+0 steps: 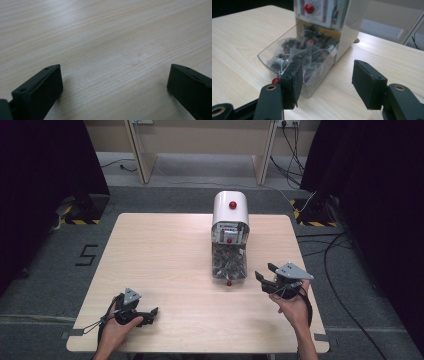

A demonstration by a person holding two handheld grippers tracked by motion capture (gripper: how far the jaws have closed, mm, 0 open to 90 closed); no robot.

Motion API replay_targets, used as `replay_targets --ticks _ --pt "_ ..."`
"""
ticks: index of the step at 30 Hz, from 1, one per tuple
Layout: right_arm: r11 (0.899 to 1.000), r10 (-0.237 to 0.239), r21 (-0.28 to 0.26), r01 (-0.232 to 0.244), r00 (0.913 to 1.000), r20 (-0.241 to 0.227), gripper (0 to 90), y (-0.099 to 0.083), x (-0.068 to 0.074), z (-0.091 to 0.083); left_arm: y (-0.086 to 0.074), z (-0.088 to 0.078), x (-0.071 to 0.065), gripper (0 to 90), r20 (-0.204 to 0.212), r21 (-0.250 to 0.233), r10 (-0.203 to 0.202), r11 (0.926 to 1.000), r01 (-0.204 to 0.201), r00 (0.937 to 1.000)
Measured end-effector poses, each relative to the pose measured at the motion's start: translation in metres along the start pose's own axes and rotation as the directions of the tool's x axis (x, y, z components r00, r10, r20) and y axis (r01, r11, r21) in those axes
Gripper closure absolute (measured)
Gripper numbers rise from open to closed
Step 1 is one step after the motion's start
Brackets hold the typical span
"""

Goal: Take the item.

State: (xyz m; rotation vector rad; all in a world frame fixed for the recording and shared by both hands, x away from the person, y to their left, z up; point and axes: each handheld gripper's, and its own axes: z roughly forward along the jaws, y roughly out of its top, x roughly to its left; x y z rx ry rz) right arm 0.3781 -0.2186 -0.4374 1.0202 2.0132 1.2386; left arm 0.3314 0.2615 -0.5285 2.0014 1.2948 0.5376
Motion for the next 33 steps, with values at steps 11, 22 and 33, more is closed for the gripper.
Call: replay_targets --ticks 11,22,33 --pt "0.998 -0.014 0.054 0.016 0.9995 -0.027 42.6 -0.017 0.010 0.005 0.000 0.000 0.000 0.0 0.000 0.000 0.000 1.0000 0.000 1.0000" --pt "0.996 -0.026 0.089 0.030 0.9986 -0.047 42.1 -0.033 0.018 0.004 0.000 0.000 0.000 0.0 0.000 0.000 0.000 1.0000 0.000 1.0000" --pt "0.993 -0.013 0.117 0.018 0.9989 -0.044 41.3 -0.049 0.017 -0.001 0.000 0.000 0.000 0.0 0.000 0.000 0.000 1.0000 0.000 1.0000"
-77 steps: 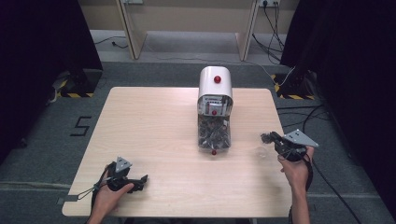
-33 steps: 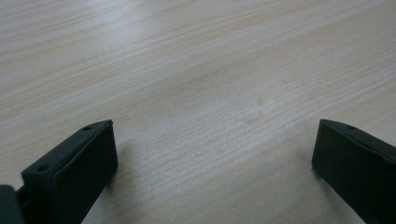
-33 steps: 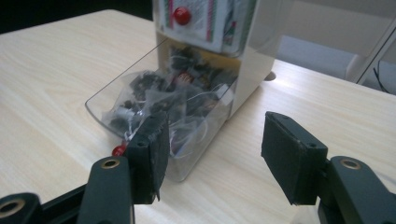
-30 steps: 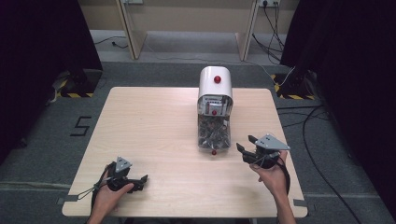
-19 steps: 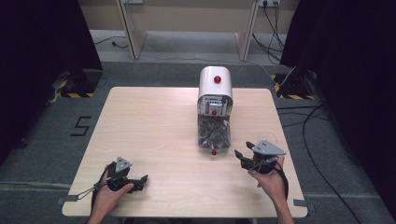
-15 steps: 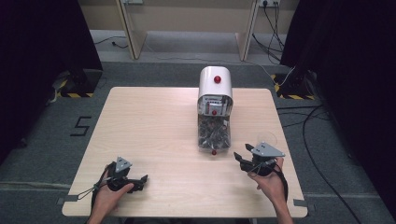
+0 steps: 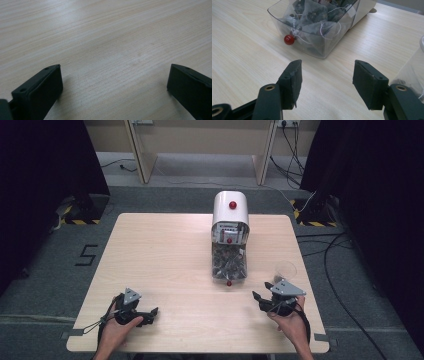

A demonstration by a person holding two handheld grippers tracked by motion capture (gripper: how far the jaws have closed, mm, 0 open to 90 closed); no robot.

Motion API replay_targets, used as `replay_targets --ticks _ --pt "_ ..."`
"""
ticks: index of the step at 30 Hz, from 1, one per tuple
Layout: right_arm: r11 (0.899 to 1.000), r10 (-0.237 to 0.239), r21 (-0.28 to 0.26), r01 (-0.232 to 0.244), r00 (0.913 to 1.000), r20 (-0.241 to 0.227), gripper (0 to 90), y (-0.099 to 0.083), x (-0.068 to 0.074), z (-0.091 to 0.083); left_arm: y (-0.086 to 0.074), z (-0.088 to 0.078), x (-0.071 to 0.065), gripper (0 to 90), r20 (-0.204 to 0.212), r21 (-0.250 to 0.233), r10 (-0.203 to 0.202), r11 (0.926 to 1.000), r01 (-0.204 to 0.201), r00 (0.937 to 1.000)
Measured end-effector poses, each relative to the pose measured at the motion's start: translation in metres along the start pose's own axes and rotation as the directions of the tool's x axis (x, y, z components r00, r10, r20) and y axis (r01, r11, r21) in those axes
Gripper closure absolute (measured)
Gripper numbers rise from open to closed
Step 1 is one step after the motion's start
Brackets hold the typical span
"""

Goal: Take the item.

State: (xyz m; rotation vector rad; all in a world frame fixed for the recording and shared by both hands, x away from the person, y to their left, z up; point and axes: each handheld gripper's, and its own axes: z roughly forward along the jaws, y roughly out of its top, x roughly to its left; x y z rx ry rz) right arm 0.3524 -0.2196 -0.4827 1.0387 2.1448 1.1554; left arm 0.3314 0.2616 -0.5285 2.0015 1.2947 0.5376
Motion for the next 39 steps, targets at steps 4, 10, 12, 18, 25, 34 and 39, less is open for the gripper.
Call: replay_targets --ticks 4,10,12,18,25,34,39 --pt "1.000 0.003 0.007 -0.003 1.0000 -0.001 41.3 -0.004 0.000 -0.002 0.000 0.000 0.000 0.0 0.000 0.000 0.000 1.0000 0.000 1.0000" --pt "1.000 0.009 0.014 -0.009 1.0000 0.001 41.2 -0.009 -0.001 -0.004 0.000 0.000 0.000 0.0 0.000 0.000 0.000 1.0000 0.000 1.0000" --pt "1.000 0.011 0.015 -0.011 0.9999 0.001 41.2 -0.010 -0.001 -0.005 0.000 0.000 0.000 0.0 0.000 0.000 0.000 1.0000 0.000 1.0000" --pt "1.000 0.016 0.018 -0.016 0.9999 -0.001 41.1 -0.015 0.000 -0.007 0.000 0.000 0.000 0.0 0.000 0.000 0.000 1.0000 0.000 1.0000" --pt "1.000 0.015 0.023 -0.015 0.9999 -0.002 40.4 -0.020 0.002 -0.010 0.000 0.000 0.000 0.0 0.000 0.000 0.000 1.0000 0.000 1.0000" --pt "0.998 0.048 0.032 -0.048 0.9988 0.008 34.8 -0.025 0.002 -0.014 0.000 0.000 0.000 0.0 0.000 0.000 0.000 1.0000 0.000 1.0000" --pt "0.997 0.063 0.033 -0.064 0.9979 0.014 31.8 -0.028 0.001 -0.017 0.000 0.000 0.000 0.0 0.000 0.000 0.000 1.0000 0.000 1.0000"
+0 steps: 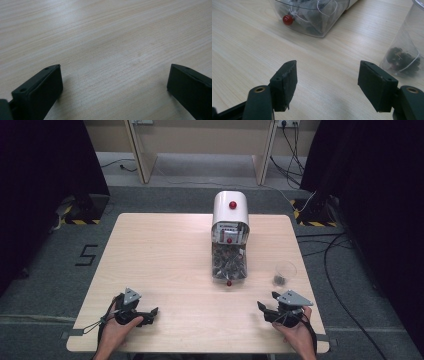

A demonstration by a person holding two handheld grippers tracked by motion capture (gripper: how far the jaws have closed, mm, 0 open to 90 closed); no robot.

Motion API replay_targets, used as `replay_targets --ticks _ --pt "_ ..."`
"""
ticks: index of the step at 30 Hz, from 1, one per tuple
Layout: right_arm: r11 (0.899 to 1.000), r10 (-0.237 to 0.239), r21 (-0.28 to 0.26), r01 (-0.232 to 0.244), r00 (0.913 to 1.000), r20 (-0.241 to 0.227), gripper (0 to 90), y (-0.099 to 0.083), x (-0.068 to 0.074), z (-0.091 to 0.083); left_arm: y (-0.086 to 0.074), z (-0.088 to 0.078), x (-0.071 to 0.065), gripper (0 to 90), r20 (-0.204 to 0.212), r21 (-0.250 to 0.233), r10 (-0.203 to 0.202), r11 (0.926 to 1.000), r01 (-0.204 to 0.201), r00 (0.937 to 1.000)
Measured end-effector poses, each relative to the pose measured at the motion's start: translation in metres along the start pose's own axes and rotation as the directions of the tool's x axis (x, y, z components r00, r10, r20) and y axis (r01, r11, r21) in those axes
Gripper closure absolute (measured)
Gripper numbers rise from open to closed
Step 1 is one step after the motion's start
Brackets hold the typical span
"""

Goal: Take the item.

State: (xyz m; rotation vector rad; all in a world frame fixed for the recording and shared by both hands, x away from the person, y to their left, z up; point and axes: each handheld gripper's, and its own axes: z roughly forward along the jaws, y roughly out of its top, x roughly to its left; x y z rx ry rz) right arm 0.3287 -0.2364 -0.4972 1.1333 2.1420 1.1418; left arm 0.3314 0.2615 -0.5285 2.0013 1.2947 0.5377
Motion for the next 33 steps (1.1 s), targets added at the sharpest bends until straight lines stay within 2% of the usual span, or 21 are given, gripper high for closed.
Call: replay_targets --ticks 22,33 --pt "0.999 0.025 0.048 -0.026 0.9995 0.020 28.0 -0.022 0.000 -0.011 0.000 0.000 0.000 0.0 0.000 0.000 0.000 1.0000 0.000 1.0000" --pt "0.998 0.029 0.050 -0.030 0.9991 0.032 28.0 -0.031 0.001 -0.017 0.000 0.000 0.000 0.0 0.000 0.000 0.000 1.0000 0.000 1.0000"
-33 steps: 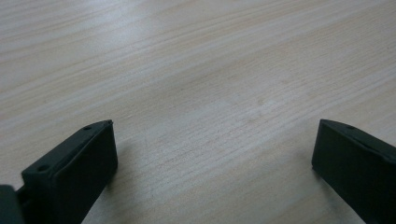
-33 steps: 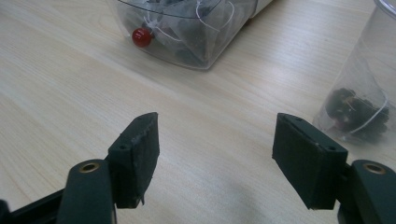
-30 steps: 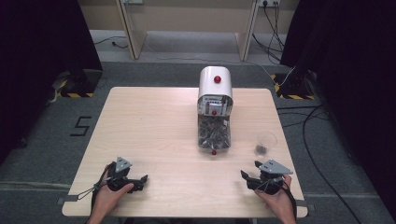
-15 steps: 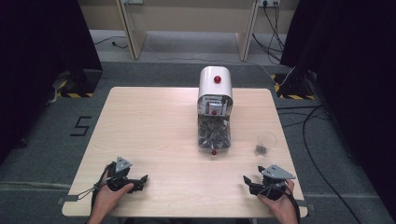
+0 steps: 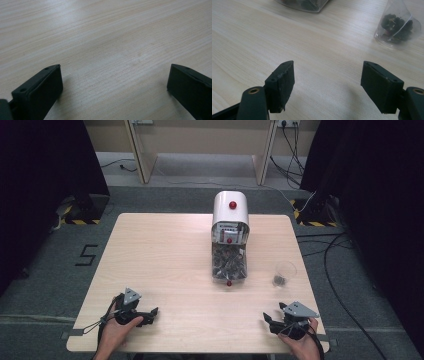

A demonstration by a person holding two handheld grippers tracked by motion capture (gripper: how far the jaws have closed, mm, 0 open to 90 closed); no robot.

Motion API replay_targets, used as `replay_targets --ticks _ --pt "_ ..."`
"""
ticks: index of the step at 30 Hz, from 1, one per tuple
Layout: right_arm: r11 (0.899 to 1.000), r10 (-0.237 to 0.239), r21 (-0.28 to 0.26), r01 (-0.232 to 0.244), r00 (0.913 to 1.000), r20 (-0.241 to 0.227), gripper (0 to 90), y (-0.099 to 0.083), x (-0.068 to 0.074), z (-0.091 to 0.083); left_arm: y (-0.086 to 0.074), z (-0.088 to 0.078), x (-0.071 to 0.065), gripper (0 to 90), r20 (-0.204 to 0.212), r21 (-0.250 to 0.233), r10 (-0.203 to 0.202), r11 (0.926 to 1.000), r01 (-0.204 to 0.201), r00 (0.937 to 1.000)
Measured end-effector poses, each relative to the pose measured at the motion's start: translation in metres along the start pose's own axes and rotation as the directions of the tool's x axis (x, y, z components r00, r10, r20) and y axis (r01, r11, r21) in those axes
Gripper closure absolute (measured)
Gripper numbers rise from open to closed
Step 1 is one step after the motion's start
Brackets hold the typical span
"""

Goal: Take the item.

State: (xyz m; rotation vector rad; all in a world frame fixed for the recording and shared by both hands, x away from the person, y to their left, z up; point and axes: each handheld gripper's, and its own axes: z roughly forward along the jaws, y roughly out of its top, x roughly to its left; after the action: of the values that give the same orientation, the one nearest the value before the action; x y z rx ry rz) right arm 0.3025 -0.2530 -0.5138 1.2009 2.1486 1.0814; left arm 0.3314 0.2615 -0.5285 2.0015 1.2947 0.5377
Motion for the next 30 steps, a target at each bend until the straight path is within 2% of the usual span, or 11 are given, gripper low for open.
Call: replay_targets --ticks 14,18,30 --pt "1.000 0.000 -0.011 0.000 1.0000 0.008 23.9 -0.010 0.001 -0.007 0.000 0.000 0.000 0.0 0.000 0.000 0.000 1.0000 0.000 1.0000" --pt "1.000 0.004 -0.007 -0.004 0.9999 0.014 21.1 -0.013 0.002 -0.008 0.000 0.000 0.000 0.0 0.000 0.000 0.000 1.0000 0.000 1.0000" --pt "1.000 0.009 0.006 -0.009 0.9997 0.023 20.4 -0.021 0.003 -0.011 0.000 0.000 0.000 0.0 0.000 0.000 0.000 1.0000 0.000 1.0000"
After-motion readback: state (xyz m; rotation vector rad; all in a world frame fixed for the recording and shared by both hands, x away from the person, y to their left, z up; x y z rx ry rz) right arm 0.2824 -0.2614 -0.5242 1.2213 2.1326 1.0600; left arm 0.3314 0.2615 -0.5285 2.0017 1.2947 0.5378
